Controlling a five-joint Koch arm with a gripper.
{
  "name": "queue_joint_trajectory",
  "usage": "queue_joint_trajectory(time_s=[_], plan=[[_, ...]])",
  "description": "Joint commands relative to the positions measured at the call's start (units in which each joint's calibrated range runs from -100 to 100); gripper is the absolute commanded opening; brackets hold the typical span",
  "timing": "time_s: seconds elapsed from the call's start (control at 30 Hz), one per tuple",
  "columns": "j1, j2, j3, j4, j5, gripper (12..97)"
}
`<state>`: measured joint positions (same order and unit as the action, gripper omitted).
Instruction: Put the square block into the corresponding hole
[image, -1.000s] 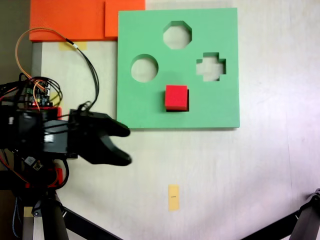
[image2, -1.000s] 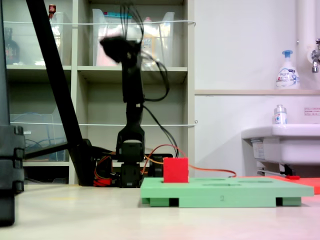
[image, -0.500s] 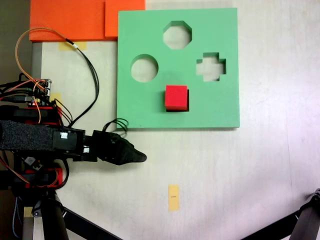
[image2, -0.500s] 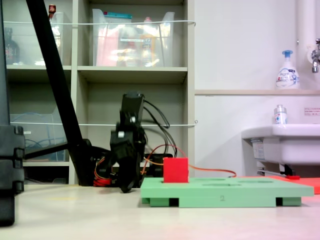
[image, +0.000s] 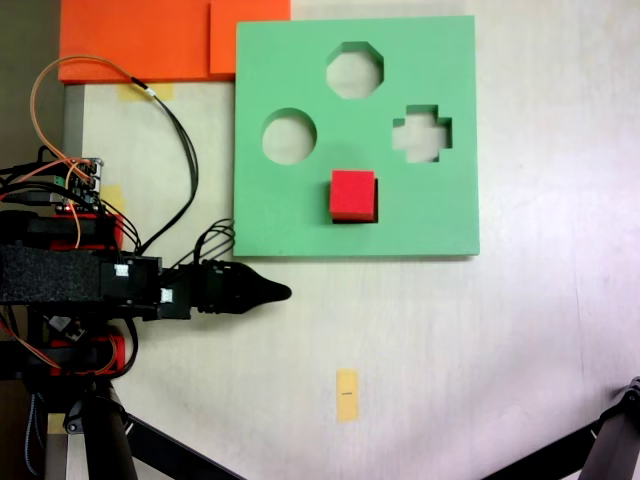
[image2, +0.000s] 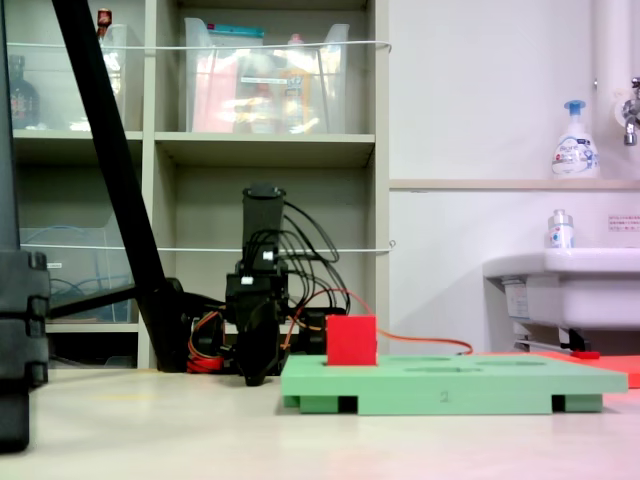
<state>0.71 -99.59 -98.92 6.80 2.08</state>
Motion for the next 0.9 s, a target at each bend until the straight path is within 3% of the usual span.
queue_joint_trajectory(time_s=[0.0, 0.1, 0.87], plan=[[0.15, -0.41, -1.08, -6.95, 0.44, 46.0], [0.15, -0.41, -1.08, -6.66, 0.44, 49.7], [0.15, -0.41, -1.08, -4.83, 0.44, 49.5]])
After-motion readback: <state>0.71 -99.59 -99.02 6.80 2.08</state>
